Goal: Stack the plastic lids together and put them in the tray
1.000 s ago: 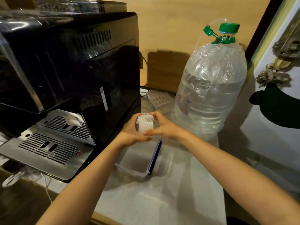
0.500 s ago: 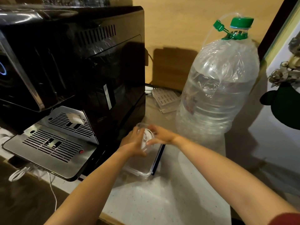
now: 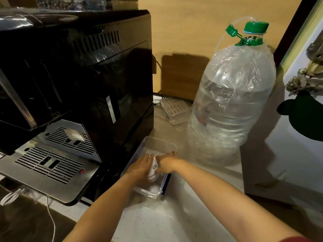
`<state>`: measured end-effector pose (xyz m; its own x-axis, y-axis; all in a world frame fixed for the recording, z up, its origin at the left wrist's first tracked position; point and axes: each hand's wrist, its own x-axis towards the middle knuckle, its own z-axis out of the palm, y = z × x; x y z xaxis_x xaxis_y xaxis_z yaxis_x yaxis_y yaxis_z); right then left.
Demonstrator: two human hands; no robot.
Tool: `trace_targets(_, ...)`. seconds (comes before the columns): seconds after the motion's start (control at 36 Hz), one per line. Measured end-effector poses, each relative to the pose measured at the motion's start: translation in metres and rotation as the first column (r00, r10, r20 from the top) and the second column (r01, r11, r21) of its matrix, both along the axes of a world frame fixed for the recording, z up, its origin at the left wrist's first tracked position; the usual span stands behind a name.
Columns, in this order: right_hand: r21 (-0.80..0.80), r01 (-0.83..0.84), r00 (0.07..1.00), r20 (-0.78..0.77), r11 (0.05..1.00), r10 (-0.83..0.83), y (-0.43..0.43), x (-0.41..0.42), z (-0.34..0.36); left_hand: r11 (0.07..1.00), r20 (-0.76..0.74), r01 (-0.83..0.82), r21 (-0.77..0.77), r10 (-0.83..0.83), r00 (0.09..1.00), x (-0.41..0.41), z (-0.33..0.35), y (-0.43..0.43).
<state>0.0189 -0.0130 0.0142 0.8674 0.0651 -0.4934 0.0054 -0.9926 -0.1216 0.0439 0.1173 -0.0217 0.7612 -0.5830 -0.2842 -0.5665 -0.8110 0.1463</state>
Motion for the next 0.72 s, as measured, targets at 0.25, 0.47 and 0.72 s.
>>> trace_targets(0.25,-0.087,-0.026,1.0,-0.017,0.996,0.024,0.003,-0.004,-0.013,0.998,-0.028,0.042,-0.039,-0.043,0.999,0.0,-0.013,0.0)
trace_targets(0.47,-0.129,-0.028,1.0,0.009,0.991,0.029,0.006,-0.01,-0.011,0.996,-0.02,0.06,0.065,-0.059,0.998,0.001,-0.015,-0.002)
trace_targets(0.72,-0.092,0.052,0.99,0.136,0.994,-0.039,-0.004,-0.018,0.0,0.998,0.035,0.018,0.057,-0.02,0.999,0.001,-0.004,-0.006)
